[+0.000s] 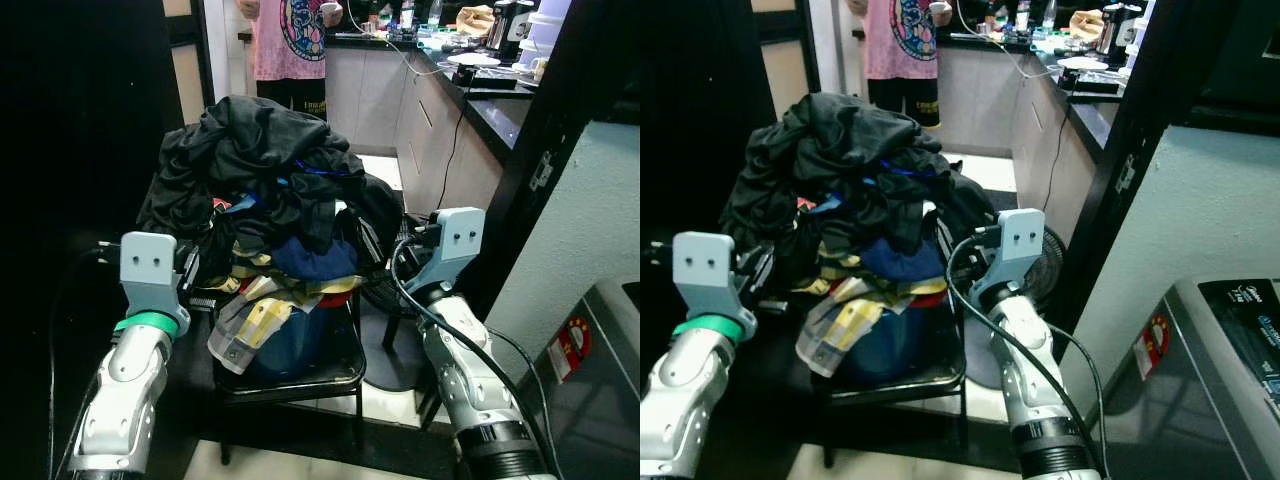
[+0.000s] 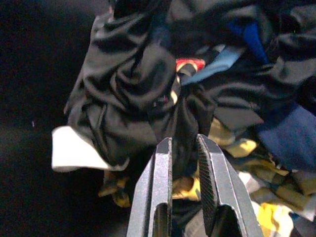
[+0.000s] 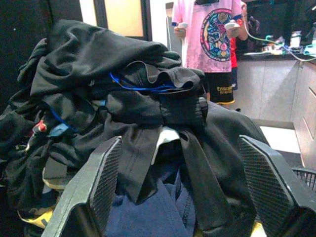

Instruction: Clothes washing

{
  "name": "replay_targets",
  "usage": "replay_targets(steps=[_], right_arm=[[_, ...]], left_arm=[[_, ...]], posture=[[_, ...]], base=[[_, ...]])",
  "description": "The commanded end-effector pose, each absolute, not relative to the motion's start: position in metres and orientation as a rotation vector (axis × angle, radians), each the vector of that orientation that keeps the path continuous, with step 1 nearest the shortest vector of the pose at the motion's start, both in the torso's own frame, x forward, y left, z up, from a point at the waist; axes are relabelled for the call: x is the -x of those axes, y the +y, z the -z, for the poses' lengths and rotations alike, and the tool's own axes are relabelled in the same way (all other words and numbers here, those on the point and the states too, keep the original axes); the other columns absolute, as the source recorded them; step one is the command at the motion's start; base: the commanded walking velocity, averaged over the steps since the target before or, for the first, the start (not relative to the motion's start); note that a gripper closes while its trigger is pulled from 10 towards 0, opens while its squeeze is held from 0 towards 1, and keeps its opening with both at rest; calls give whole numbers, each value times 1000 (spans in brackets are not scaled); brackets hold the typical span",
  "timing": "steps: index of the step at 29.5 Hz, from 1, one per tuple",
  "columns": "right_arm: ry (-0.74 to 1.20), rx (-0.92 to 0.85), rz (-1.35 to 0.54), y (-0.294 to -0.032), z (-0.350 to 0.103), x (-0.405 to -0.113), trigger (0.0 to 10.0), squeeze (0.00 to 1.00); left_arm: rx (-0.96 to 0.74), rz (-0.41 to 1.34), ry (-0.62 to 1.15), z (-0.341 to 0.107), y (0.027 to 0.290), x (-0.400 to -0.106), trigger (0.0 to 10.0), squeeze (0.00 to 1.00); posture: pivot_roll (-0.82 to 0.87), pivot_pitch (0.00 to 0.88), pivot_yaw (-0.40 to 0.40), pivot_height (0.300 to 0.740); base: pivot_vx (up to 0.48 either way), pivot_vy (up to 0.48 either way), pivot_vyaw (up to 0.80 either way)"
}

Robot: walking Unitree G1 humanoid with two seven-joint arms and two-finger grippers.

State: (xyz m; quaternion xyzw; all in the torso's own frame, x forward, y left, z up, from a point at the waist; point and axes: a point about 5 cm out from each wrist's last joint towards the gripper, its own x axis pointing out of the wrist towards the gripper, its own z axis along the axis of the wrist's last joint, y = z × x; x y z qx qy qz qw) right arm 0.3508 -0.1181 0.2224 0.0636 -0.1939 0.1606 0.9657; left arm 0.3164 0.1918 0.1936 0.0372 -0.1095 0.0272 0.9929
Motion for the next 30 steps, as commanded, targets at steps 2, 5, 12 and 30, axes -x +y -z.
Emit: replay_targets(steps=[2, 5, 12, 30], right_arm=[[-373, -126, -318, -122, -219, -349, 10000, 0], [-369, -116, -322, -123, -218, -349, 10000, 0], [-357, -74, -321, -125, -217, -349, 10000, 0], [-421, 28, -385, -110, -237, -352, 10000, 0]], left_arm=[[-76, -64, -192, -187, 190, -313, 10000, 0], [-38, -64, -187, -186, 187, -312, 10000, 0], [-62, -60, -219, -189, 184, -314, 10000, 0], [-39, -44, -300, -211, 176, -316, 10000, 0]], posture=[[29, 0, -49, 740], [20, 0, -45, 740], [10, 0, -46, 740], [20, 0, -69, 740]], base=[[0, 0, 0], [0, 0, 0], [0, 0, 0], [272, 0, 178]])
